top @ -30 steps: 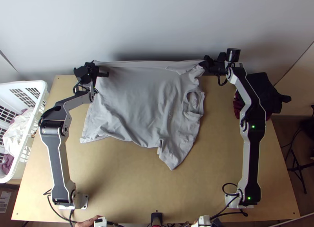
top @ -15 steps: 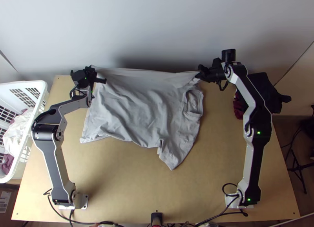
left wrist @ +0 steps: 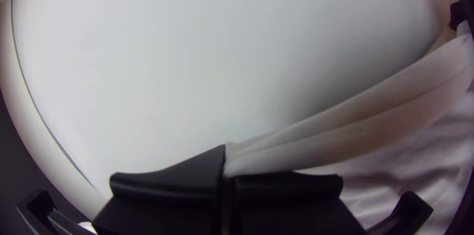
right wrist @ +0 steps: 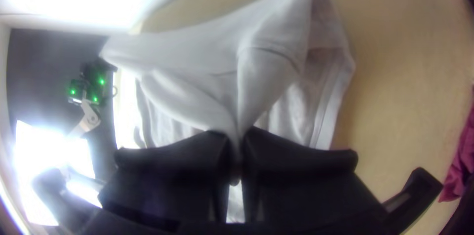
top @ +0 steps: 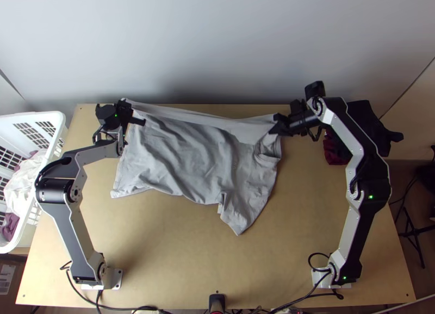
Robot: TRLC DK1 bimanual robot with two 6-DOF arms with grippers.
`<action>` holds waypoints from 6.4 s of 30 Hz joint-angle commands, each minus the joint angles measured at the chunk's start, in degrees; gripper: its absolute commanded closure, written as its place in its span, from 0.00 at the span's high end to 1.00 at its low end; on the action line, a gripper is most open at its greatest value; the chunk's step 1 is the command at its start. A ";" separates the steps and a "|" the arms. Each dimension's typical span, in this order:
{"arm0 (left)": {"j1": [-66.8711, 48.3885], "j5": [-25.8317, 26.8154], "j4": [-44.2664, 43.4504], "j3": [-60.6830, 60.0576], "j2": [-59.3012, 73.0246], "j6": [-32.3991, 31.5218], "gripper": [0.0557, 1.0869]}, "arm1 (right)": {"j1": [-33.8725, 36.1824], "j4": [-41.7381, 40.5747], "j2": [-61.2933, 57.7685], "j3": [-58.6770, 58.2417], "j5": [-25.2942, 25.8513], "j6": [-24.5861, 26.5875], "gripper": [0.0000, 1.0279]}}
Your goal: Fold the t-shirt
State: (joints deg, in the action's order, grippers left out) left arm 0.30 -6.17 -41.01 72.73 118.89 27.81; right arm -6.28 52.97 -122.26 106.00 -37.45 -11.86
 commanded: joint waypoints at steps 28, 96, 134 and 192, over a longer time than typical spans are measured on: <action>1.29 -1.30 25.72 -25.44 -23.53 12.97 0.95 | -3.03 22.26 10.37 -13.45 -5.53 24.43 0.96; 12.45 7.93 41.98 -44.87 -61.23 6.02 0.94 | -47.51 -13.24 28.30 -51.68 27.26 1.49 0.84; 12.45 18.30 64.13 -42.32 -56.31 2.16 0.94 | -48.56 -12.19 28.21 -47.99 27.61 1.31 0.20; 7.70 19.89 68.52 -21.58 -54.47 -10.15 0.05 | -29.75 -9.99 37.88 -36.39 27.96 5.27 0.03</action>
State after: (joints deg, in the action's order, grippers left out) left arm 8.34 13.93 26.52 45.39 61.45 18.52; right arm -41.10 43.38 -86.26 66.08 -9.43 -8.49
